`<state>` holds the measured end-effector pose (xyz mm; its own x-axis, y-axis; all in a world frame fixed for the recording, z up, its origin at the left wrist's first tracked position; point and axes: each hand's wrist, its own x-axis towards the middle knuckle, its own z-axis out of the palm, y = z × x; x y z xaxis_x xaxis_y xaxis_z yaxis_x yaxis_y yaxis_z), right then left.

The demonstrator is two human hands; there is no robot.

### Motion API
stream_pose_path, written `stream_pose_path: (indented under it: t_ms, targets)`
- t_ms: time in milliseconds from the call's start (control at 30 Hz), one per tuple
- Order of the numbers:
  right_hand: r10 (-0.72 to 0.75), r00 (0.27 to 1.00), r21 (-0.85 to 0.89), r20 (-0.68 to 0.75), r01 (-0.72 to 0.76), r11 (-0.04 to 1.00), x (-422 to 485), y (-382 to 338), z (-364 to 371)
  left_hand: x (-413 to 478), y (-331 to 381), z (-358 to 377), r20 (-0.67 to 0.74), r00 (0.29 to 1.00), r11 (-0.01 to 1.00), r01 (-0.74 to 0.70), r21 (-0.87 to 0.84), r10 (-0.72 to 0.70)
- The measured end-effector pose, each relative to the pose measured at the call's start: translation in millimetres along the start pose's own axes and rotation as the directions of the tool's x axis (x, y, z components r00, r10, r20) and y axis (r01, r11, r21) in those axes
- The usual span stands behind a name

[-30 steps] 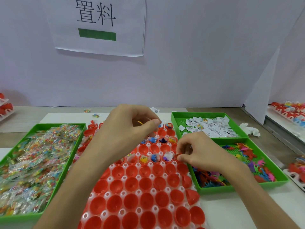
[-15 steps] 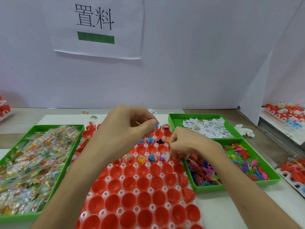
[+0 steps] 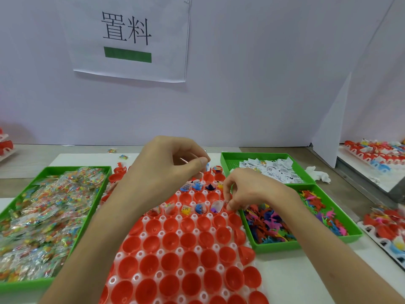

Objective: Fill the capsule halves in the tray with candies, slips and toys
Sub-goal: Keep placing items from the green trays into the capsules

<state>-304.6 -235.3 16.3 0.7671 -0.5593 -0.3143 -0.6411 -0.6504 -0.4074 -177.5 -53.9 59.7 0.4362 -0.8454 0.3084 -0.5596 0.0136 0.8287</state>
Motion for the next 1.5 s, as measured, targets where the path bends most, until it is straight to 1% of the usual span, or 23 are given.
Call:
stream_pose_path:
  t_ms: [200, 367, 400, 433, 467, 533, 567, 600, 633, 700, 800, 867, 933, 1000, 1033, 1100, 1200, 1300, 1400, 1500]
  targets:
    - [-0.034, 0.999, 0.026, 0.001, 0.034, 0.999, -6, 5, -6, 0, 1, -5, -0.007, 1.000, 1.000, -0.001, -0.012, 0.001]
    - [-0.077, 0.996, 0.068, -0.054, 0.081, 0.994, -15, 8, -12, 1, 0, -9, -0.033, 0.999, 1.000, 0.010, 0.002, -0.010]
    - [-0.086, 0.992, 0.082, -0.098, 0.094, 0.992, -16, 10, -12, 1, 0, -10, -0.047, 0.999, 1.000, 0.010, 0.014, -0.009]
    - [-0.090, 0.981, 0.097, -0.175, 0.108, 0.989, -15, 13, -12, 1, 0, -12, -0.065, 0.998, 0.999, 0.006, 0.036, -0.003]
    - [-0.082, 0.956, 0.125, -0.282, 0.122, 0.985, -15, 17, -11, 1, 0, -16, -0.088, 0.996, 0.998, -0.002, 0.065, 0.007]
    - [-0.019, 0.864, 0.240, -0.504, 0.161, 0.957, -12, 30, -6, 1, -4, -27, -0.147, 0.989, 0.992, -0.002, 0.122, 0.020]
    - [0.027, 0.808, 0.284, -0.588, 0.175, 0.943, -11, 37, -3, 1, -9, -36, -0.185, 0.983, 0.991, 0.011, 0.136, 0.015]
    - [0.072, 0.759, 0.306, -0.647, 0.173, 0.936, -9, 45, -1, 0, -15, -46, -0.226, 0.974, 0.989, 0.032, 0.144, 0.001]
    - [0.109, 0.725, 0.317, -0.680, 0.157, 0.935, -7, 53, 0, -1, -24, -57, -0.269, 0.963, 0.986, 0.066, 0.155, -0.022]
    - [0.160, 0.705, 0.320, -0.691, 0.100, 0.942, 2, 68, 1, -7, -49, -80, -0.314, 0.945, 0.961, 0.165, 0.223, -0.089]
    - [0.188, 0.741, 0.259, -0.645, -0.020, 0.966, 18, 86, 0, -25, -95, -111, -0.287, 0.928, 0.854, 0.339, 0.394, -0.236]
    - [0.214, 0.757, 0.192, -0.617, -0.118, 0.974, 28, 96, -1, -41, -120, -125, -0.276, 0.906, 0.784, 0.418, 0.458, -0.322]
    - [0.259, 0.763, 0.116, -0.593, -0.237, 0.965, 36, 103, -4, -55, -136, -130, -0.269, 0.893, 0.745, 0.449, 0.493, -0.360]
    - [0.313, 0.783, 0.061, -0.538, -0.334, 0.941, 40, 109, -6, -64, -149, -128, -0.273, 0.896, 0.749, 0.443, 0.492, -0.351]
    - [0.331, 0.794, 0.055, -0.510, -0.354, 0.934, 43, 111, -7, -66, -156, -125, -0.295, 0.898, 0.761, 0.435, 0.482, -0.327]
    - [0.344, 0.793, 0.098, -0.503, -0.343, 0.934, 46, 113, -7, -68, -167, -121, -0.358, 0.886, 0.772, 0.441, 0.458, -0.294]
    - [0.321, 0.774, 0.124, -0.546, -0.304, 0.945, 46, 115, -9, -69, -171, -119, -0.446, 0.854, 0.788, 0.460, 0.408, -0.268]
    - [0.286, 0.774, 0.149, -0.565, -0.245, 0.958, 44, 116, -8, -72, -169, -117, -0.497, 0.838, 0.802, 0.448, 0.395, -0.224]
    - [0.287, 0.754, 0.211, -0.591, -0.199, 0.957, 40, 117, -6, -74, -169, -116, -0.549, 0.811, 0.815, 0.451, 0.363, -0.204]
    - [0.285, 0.727, 0.279, -0.625, -0.132, 0.951, 35, 118, -4, -74, -168, -112, -0.586, 0.799, 0.808, 0.429, 0.403, -0.132]
